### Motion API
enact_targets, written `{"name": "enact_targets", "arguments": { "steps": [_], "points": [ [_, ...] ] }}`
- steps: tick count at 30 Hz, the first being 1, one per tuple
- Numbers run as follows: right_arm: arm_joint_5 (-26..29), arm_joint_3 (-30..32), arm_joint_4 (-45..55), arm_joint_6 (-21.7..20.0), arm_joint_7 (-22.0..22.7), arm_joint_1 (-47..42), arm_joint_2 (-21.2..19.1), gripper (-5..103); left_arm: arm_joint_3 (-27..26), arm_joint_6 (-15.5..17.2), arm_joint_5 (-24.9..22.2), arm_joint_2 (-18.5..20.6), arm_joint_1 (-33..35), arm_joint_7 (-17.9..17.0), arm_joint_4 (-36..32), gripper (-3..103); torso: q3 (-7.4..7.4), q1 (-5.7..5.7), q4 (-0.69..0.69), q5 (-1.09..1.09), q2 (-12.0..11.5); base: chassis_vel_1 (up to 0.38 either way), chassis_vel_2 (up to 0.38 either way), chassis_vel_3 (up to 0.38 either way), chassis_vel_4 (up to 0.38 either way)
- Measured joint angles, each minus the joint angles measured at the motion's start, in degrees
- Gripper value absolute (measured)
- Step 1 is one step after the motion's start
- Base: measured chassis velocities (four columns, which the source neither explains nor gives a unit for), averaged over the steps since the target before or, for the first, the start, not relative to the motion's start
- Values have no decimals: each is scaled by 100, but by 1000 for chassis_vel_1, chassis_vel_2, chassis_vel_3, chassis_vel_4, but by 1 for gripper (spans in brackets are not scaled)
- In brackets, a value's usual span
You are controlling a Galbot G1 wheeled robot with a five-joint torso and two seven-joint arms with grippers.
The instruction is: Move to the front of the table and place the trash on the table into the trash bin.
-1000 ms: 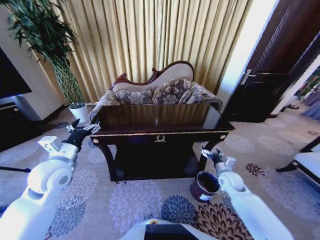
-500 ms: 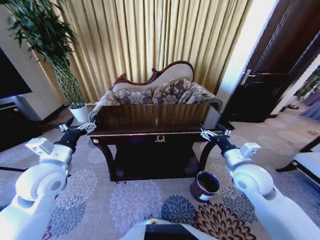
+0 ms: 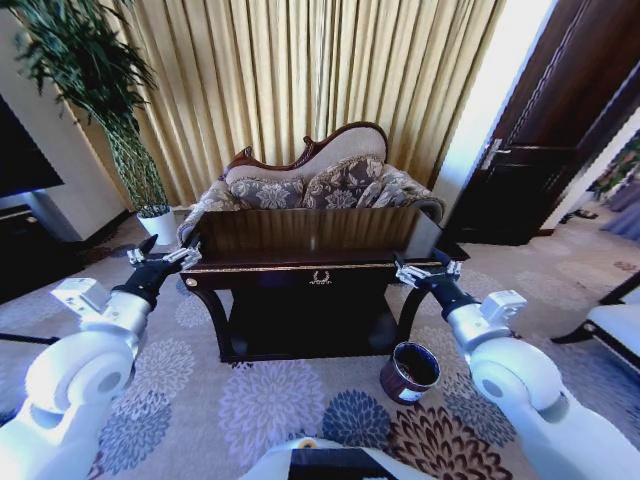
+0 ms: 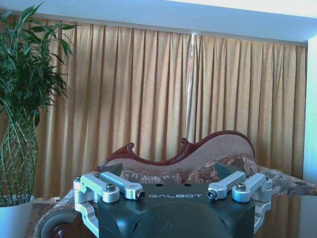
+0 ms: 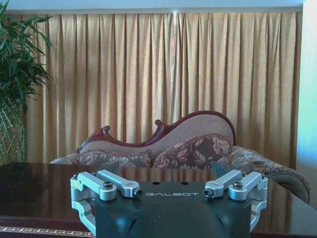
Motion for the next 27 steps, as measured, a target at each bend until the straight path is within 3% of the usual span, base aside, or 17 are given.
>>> {"name": "enact_targets", "arguments": {
  "steps": [27],
  "points": [
    [-11, -67, 103, 28, 22, -154, 33, 100, 16, 52, 15, 74, 65, -102, -163, 100, 0, 0, -1, -1, 0, 37, -36, -31, 39]
  ]
}}
